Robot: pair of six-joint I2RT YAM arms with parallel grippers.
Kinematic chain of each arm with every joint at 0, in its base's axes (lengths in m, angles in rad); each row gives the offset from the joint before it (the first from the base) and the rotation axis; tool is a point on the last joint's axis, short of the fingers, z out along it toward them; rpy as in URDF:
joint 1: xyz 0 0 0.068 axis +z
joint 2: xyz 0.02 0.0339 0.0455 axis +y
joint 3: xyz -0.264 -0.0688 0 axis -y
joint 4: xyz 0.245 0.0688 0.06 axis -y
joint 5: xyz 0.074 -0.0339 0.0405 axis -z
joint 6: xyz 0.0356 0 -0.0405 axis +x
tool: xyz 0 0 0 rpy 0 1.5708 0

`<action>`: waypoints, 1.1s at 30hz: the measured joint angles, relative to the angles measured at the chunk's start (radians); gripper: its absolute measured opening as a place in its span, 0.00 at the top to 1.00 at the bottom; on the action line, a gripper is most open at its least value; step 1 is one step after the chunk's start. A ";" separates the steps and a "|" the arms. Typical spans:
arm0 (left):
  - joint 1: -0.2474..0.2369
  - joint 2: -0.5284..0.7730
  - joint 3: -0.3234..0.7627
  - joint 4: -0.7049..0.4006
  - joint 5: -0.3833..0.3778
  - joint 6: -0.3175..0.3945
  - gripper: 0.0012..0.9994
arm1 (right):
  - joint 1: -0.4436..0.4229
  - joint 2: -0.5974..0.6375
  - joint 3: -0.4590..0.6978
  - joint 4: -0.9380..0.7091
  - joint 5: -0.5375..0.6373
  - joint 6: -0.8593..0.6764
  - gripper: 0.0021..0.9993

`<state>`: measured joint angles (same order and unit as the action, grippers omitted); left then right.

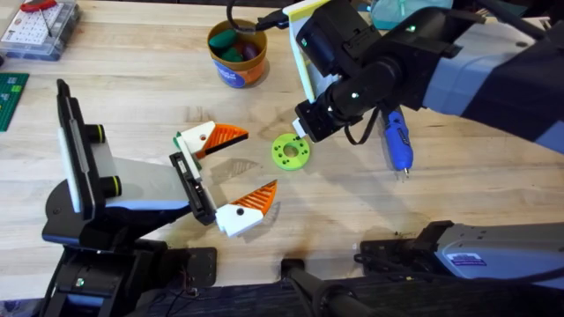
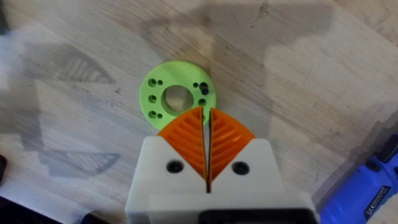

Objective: Pick up the gripper from the table and insert it into the empty holder that is missing its gripper. Then pick up a screw, insert it into the mounting hole, and use the screwdriver to tighten it. Finally, clean up the table by picking up the vegetable and placing it into the bucket.

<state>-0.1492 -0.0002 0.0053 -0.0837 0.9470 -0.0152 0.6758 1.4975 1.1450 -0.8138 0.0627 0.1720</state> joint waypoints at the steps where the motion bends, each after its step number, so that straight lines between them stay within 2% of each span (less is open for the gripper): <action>1: 0.000 0.000 0.000 0.002 0.000 0.000 0.01 | 0.000 0.000 0.002 -0.003 -0.001 -0.001 0.99; 11: 0.000 0.000 0.000 0.001 0.000 0.000 0.01 | 0.000 -0.006 0.002 -0.027 -0.001 -0.001 0.99; 20: 0.000 0.000 0.000 0.001 0.000 0.000 0.01 | 0.000 -0.102 0.002 -0.111 -0.001 -0.001 1.00; 29: 0.000 0.000 0.000 0.001 0.000 0.000 0.01 | 0.009 -0.115 0.001 -0.131 -0.001 -0.001 1.00; 30: 0.000 0.000 0.000 0.001 0.000 0.000 0.01 | 0.010 -0.115 0.001 -0.131 -0.001 0.001 0.98; 31: 0.000 0.000 0.000 0.001 0.000 0.000 0.01 | 0.011 -0.115 0.001 -0.131 -0.002 0.004 0.88; 33: 0.000 0.000 0.000 0.001 0.000 0.000 0.01 | 0.011 -0.115 0.001 -0.132 -0.002 0.003 0.55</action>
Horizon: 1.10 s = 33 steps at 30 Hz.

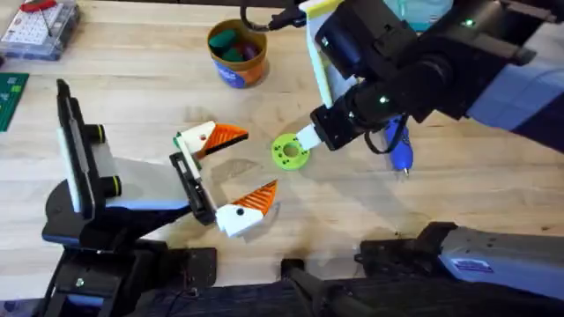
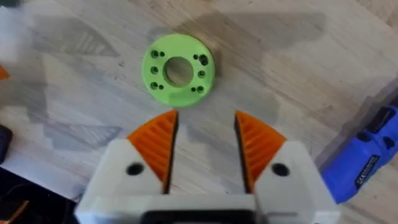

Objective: Pick up the gripper from the table and insert it into the empty holder that is missing its gripper. Then pick up a screw, insert it into the mounting hole, and use the screwdriver to tighten it. Finally, clean up the table by picking up the vegetable and placing it into the bucket.

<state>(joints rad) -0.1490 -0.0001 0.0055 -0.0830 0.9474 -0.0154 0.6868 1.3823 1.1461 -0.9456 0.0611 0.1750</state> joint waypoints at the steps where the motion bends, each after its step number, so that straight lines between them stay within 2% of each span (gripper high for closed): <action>1: 0.000 0.000 0.000 0.000 0.000 0.000 0.01 | 0.000 0.000 0.000 0.000 0.000 0.000 0.40; 3: 0.000 0.000 0.000 0.000 0.000 0.000 0.01 | 0.000 0.000 -0.001 0.000 0.000 -0.001 0.12; 4: 0.000 0.000 0.000 0.000 0.000 0.000 0.01 | 0.000 0.000 -0.003 0.000 0.000 -0.002 0.04; 5: 0.000 0.000 0.000 0.000 0.000 0.000 0.01 | 0.000 0.000 -0.006 0.000 -0.001 0.000 0.01; 12: 0.000 0.000 0.000 0.000 0.000 0.000 0.01 | 0.001 0.000 -0.043 0.006 -0.002 0.002 0.01; 20: 0.000 0.000 0.000 0.000 0.000 0.000 0.01 | 0.020 -0.002 -0.161 0.093 -0.002 0.012 0.01; 26: 0.000 0.000 0.000 0.000 0.000 0.000 0.01 | 0.019 -0.001 -0.170 0.224 -0.002 0.007 0.01; 33: 0.000 0.000 0.000 0.000 0.000 0.000 0.01 | 0.003 0.048 -0.171 0.266 -0.002 -0.001 0.01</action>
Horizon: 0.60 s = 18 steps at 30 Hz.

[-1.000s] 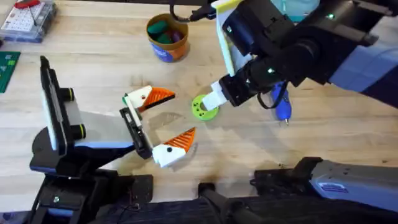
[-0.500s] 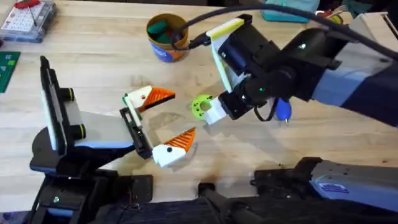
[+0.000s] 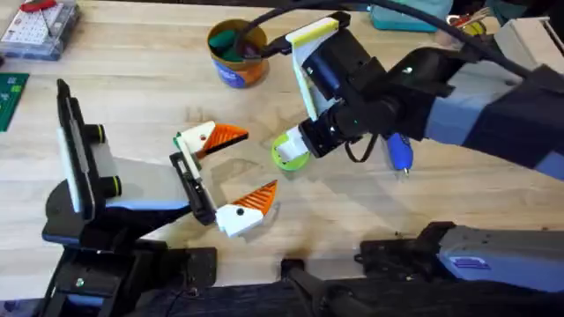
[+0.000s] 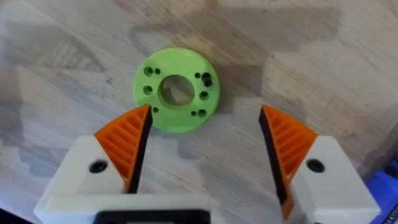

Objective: Pick up the gripper from the table and insert it into the empty holder that is missing its gripper. Then pick up a screw, insert it into the mounting hole, and use the screwdriver to tighten it. Finally, clean up the table by picking up the vegetable and placing it into the bucket.

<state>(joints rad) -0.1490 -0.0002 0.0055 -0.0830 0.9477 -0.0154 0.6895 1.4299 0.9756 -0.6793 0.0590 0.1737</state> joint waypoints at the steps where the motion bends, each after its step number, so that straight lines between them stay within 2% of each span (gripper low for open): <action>1: 0.000 0.000 0.000 0.000 0.000 0.000 0.01 | -0.007 0.009 0.000 0.005 0.000 0.000 0.01; 6: 0.000 0.000 0.000 0.000 0.000 0.000 0.01 | -0.030 0.021 -0.006 0.014 0.005 -0.003 0.01; 18: 0.000 0.000 0.000 0.000 0.000 0.000 0.01 | -0.015 0.021 -0.044 0.057 0.019 -0.003 0.01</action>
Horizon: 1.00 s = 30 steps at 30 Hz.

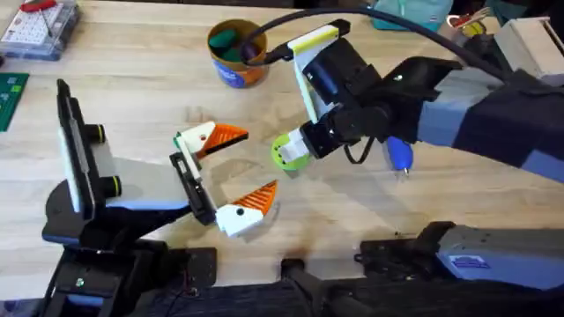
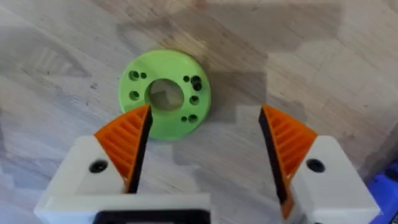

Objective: Pick up the gripper from the table and insert it into the empty holder that is missing its gripper. Then pick up a screw, insert it into the mounting hole, and use the screwdriver to tighten it. Finally, clean up the table by picking up the vegetable and placing it into the bucket.

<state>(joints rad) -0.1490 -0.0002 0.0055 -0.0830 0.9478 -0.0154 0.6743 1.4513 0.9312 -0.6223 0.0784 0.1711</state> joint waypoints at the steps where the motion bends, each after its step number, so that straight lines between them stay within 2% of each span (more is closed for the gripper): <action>1: 0.000 0.000 0.000 0.000 0.000 0.000 0.01 | 0.000 0.000 -0.002 0.009 0.000 0.000 0.01; 10: 0.000 0.000 0.000 0.000 0.000 0.000 0.01 | 0.000 0.000 -0.037 0.062 0.003 0.000 0.01; 15: 0.000 0.000 0.000 0.000 0.000 0.000 0.01 | 0.000 -0.003 -0.038 0.018 0.004 0.000 0.01; 24: 0.000 0.000 0.000 0.000 0.000 0.000 0.01 | 0.006 -0.116 -0.042 -0.002 0.045 0.000 0.01; 30: 0.000 0.000 0.000 0.000 0.000 0.000 0.01 | 0.006 -0.119 -0.065 0.021 0.056 0.000 0.01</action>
<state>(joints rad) -0.1490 -0.0002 0.0055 -0.0830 0.9478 -0.0154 0.6807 1.3327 0.8665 -0.6010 0.1345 0.1711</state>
